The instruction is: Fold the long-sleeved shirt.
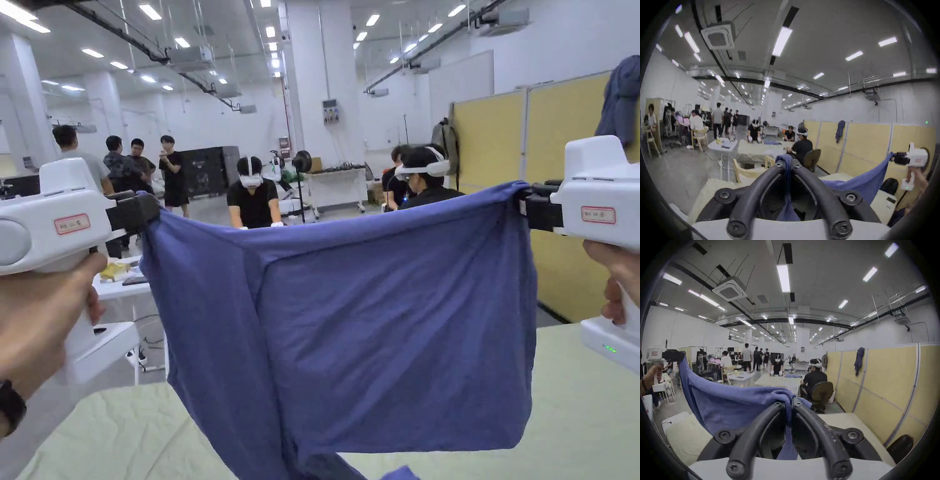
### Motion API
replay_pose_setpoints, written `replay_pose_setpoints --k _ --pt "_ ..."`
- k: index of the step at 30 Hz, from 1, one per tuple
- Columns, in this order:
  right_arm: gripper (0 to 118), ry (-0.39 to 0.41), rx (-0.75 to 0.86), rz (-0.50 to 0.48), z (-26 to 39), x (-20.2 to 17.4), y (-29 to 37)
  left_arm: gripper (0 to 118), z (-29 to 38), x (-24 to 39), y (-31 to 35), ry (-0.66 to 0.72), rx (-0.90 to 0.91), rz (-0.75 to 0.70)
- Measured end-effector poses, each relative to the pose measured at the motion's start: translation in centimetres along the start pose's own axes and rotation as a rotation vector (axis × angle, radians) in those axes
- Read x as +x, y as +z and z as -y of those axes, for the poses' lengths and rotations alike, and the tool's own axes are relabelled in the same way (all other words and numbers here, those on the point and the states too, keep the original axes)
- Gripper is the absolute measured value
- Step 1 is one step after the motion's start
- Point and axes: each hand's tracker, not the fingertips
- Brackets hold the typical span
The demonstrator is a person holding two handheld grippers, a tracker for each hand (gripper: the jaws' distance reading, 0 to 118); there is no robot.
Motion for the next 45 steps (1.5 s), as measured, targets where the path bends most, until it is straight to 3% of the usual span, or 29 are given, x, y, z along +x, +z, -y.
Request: replay_pose_setpoints --k 6,9,12,16,31,37,45 --pt "7 0.075 0.096 0.045 -9.5 0.0 -2.6 4 -6.7 -0.3 -0.5 -0.085 0.052 -0.101" --pt "7 0.025 0.131 0.013 -14.1 -0.1 -2.9 4 -9.9 -0.4 0.0 -0.088 0.084 -0.115" --pt "7 0.068 0.153 0.058 -17.9 -0.7 -3.1 4 -13.0 -0.4 0.3 -0.104 0.099 -0.137" --pt "7 0.039 0.172 0.065 -21.3 -0.6 -2.9 4 -16.1 -0.5 0.7 -0.116 0.121 -0.16" --pt "7 0.049 0.157 0.121 -21.5 0.1 -5.9 4 -17.0 -1.3 -3.4 -0.151 0.107 -0.153" --pt "7 0.027 0.147 0.132 -21.4 0.7 -9.9 4 -16.2 -2.6 -7.4 -0.139 0.096 -0.151" --pt "7 0.062 0.149 0.169 -21.1 0.4 -17.1 4 -14.9 -4.6 -14.4 -0.141 0.088 -0.168"
